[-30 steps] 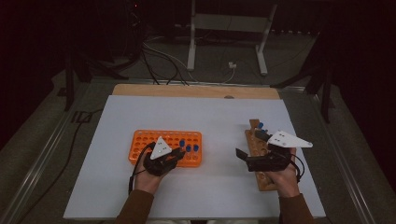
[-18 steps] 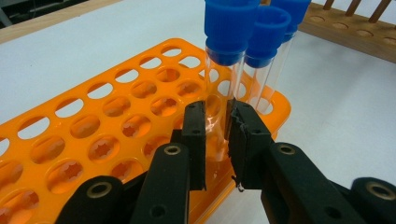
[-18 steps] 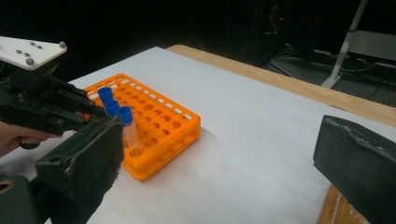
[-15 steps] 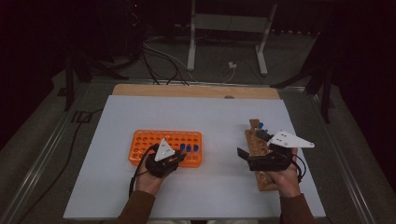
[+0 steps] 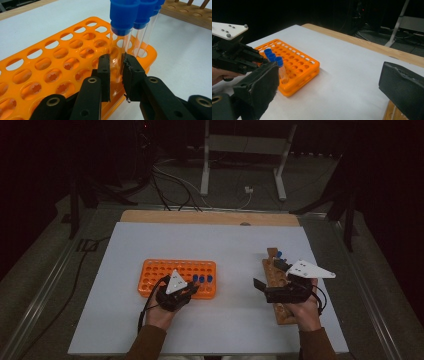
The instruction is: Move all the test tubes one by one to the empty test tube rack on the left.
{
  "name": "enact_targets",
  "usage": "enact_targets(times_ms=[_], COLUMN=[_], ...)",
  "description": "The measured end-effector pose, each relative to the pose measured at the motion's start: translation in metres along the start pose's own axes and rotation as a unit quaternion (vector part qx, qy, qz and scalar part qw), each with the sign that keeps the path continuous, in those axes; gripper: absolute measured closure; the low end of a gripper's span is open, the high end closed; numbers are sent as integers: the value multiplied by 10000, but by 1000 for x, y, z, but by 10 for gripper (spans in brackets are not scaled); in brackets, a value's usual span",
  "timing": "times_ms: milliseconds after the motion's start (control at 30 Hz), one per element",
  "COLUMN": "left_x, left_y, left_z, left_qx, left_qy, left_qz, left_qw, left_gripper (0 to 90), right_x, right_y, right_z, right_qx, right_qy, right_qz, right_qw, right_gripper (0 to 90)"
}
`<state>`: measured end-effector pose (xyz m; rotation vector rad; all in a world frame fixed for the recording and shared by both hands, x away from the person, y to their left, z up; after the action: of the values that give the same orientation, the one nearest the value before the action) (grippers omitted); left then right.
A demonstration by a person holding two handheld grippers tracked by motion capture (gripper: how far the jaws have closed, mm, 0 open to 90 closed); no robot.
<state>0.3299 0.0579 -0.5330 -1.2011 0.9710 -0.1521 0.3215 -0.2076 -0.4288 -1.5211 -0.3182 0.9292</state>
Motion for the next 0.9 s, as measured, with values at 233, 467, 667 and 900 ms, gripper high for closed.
enact_targets(times_ms=[233, 467, 667, 900], left_x=[-1, -6, -17, -35], left_y=[0, -5, -15, -22], left_z=[1, 1, 3, 9], left_qx=[-99, -187, -274, -532], left_qy=[47, 96, 138, 114], left_qz=[13, -112, -325, -581], left_qw=[9999, 9997, 9990, 9968], left_gripper=[771, 722, 629, 344], right_x=[0, -3, -7, -8], right_y=[0, 1, 2, 8], right_z=[-2, -9, -21, -42], right_qx=[-4, -12, 1, 119], right_qy=[34, 143, 354, 585], right_qz=[23, 59, 86, 133], right_qw=[10000, 9999, 9993, 9981], right_gripper=[30, 30, 30, 30])
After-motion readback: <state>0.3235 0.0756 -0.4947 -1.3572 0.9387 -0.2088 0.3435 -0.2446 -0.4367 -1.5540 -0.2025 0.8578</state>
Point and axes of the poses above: each handheld gripper's, and its own axes: x roughly forward along the jaws, y roughly out of its underside, z roughly to its left, the point moved 7 cm from there along x, roughly forward along the jaws, and after that the axes turned 3 degrees about -y, right-handed, at the moved point
